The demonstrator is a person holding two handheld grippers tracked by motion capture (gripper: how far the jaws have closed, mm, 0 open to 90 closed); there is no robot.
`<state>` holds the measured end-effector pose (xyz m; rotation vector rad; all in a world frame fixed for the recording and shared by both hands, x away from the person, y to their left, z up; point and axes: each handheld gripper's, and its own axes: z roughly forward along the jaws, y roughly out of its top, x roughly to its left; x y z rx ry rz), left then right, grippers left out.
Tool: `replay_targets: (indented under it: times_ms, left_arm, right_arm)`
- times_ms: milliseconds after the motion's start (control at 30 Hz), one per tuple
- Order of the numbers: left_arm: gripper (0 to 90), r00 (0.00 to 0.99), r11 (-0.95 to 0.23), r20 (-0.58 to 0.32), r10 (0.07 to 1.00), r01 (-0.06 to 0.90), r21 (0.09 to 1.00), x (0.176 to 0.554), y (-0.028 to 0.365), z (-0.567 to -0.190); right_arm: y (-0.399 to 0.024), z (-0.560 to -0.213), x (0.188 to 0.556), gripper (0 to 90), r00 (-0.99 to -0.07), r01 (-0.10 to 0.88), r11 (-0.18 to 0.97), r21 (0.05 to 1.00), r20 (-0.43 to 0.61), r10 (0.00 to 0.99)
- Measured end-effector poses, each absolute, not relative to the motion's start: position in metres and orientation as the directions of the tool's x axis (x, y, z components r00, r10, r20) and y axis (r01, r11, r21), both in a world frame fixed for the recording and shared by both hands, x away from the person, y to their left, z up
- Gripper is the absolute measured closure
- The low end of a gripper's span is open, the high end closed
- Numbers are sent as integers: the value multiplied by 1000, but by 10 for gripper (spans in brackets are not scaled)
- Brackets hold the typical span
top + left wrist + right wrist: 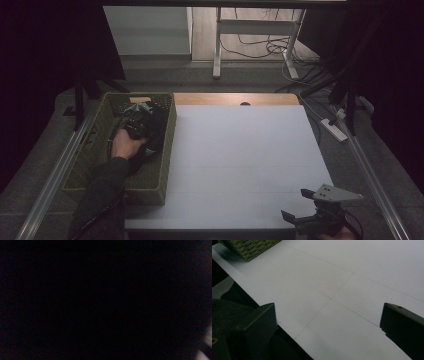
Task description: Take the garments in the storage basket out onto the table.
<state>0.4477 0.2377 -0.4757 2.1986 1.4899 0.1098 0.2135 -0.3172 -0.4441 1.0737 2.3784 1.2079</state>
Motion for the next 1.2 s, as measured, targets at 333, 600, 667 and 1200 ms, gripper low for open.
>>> replay_targets:
  times_ms: [333,600,667,1200]
  left_arm:
    - [771,394,-219,-246,886,821,527,438,253,-443]
    - [771,402,-205,-216,890,776,597,429,266,-415]
    - [770,402,-204,-209,891,767,608,428,268,-406]
    - [769,404,-212,-143,904,711,671,419,277,-343]
  right_arm:
    - [-318,-444,214,10,-688,502,374,780,98,719]
    - [-317,-444,215,10,-685,507,373,777,101,721]
    - [-317,-444,215,10,-685,509,372,776,102,722]
    - [-317,-444,215,11,-684,509,371,777,103,722]
